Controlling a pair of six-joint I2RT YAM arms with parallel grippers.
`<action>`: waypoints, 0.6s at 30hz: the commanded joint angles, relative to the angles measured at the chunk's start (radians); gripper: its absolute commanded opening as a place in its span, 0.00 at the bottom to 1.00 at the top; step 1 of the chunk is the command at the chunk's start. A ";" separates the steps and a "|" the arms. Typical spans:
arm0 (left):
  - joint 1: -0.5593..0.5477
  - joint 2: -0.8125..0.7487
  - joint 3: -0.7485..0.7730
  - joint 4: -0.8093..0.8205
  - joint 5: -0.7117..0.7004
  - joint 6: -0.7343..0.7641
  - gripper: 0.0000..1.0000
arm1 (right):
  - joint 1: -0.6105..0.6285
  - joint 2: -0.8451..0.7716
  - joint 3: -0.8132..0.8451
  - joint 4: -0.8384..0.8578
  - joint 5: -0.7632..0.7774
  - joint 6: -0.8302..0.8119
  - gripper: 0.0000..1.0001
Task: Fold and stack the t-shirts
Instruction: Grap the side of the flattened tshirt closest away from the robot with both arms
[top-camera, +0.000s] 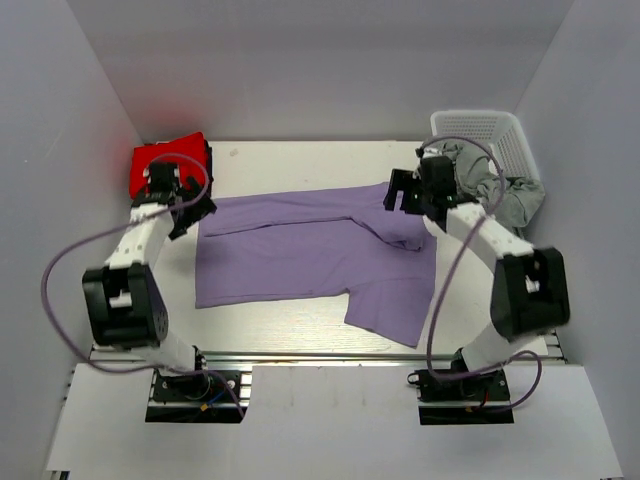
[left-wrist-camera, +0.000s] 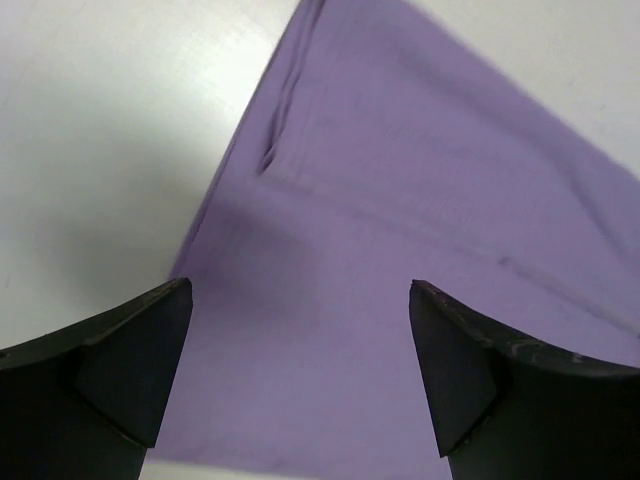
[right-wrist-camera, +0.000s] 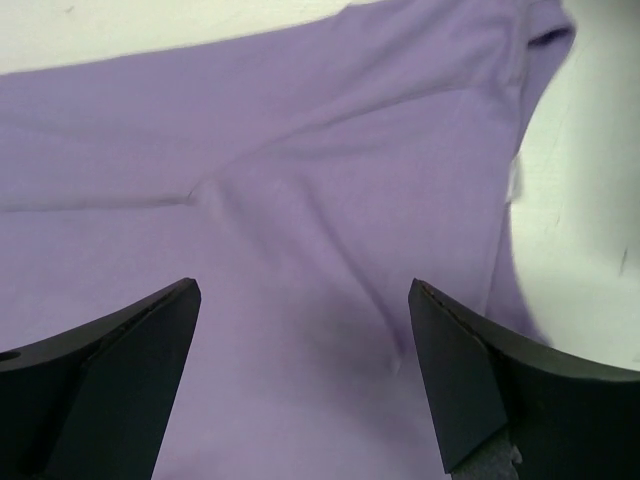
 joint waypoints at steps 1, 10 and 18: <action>0.003 -0.150 -0.144 -0.068 -0.065 -0.081 0.99 | 0.016 -0.165 -0.156 0.068 0.037 0.059 0.90; 0.003 -0.387 -0.489 -0.194 -0.116 -0.196 0.99 | 0.027 -0.408 -0.375 0.139 0.032 0.142 0.90; 0.012 -0.508 -0.634 -0.220 -0.119 -0.278 0.99 | 0.024 -0.480 -0.461 0.151 0.034 0.168 0.90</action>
